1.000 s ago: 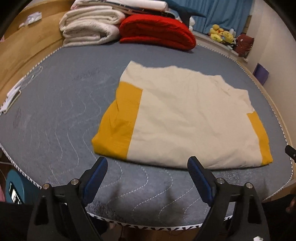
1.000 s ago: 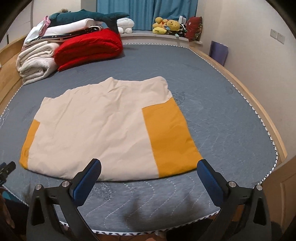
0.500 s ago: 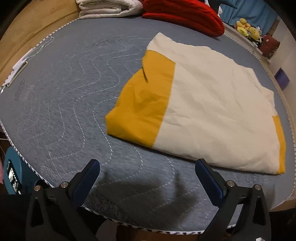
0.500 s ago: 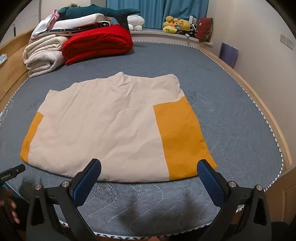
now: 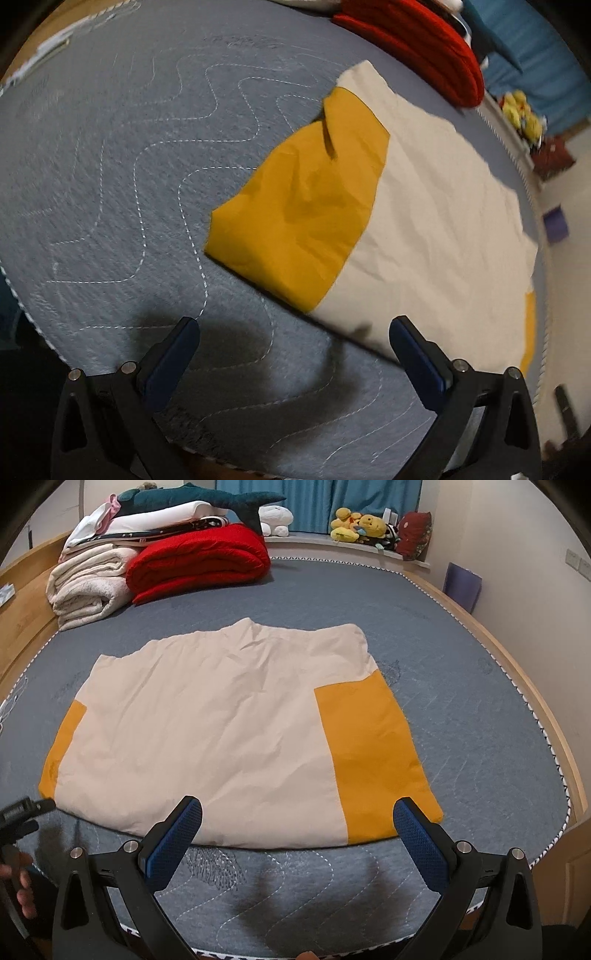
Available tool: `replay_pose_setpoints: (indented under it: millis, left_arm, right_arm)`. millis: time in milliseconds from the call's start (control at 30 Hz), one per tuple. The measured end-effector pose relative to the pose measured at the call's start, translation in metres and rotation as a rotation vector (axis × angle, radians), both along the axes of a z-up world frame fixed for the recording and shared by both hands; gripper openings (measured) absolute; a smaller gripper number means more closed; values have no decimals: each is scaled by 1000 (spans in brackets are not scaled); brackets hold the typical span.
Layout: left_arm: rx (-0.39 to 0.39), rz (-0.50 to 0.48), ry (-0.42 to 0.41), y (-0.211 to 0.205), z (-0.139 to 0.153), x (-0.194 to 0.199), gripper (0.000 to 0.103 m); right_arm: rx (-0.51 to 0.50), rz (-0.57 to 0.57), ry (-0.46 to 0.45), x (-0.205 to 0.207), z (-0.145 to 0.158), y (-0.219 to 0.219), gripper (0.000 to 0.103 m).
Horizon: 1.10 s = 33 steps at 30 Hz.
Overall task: Fold large clothes
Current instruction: 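Grasp the yellow side panel of the folded jacket with the left tool, then lift the yellow panel with the left tool and fold it over the body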
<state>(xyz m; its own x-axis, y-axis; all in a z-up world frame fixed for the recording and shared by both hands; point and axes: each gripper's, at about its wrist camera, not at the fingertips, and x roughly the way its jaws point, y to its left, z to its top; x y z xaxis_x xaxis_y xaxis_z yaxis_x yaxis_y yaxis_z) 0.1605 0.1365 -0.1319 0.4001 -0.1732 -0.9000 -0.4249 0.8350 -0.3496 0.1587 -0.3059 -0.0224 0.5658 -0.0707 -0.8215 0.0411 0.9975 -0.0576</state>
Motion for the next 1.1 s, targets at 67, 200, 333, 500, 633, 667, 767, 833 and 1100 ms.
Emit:
replay_pose_setpoints:
  millis: [67, 200, 333, 500, 633, 667, 767, 833, 1100]
  left_arm:
    - [-27, 21, -4, 4, -4, 2, 101]
    - [-105, 33, 8, 7, -20, 10, 91]
    - [-37, 8, -12, -2, -21, 18, 91]
    - [-7, 4, -55, -5, -21, 28, 91]
    - [5, 11, -75, -8, -23, 40, 91]
    - [8, 13, -80, -10, -23, 42, 91]
    - [12, 11, -91, -14, -24, 48, 91]
    - [15, 9, -95, -15, -25, 52, 91]
    - [24, -1, -108, -20, -25, 64, 91]
  right_arm:
    - [19, 11, 15, 2, -4, 1, 103]
    - [111, 53, 46, 5, -11, 7, 102]
    - [102, 90, 54, 5, -17, 22, 102]
    - [80, 107, 59, 8, -23, 34, 102]
    - [62, 118, 57, 9, -25, 42, 102]
    - [57, 120, 58, 10, -26, 44, 102]
    - [54, 123, 73, 15, -32, 49, 102]
    - [44, 132, 83, 18, -36, 55, 102]
    - [20, 167, 96, 28, -44, 72, 102]
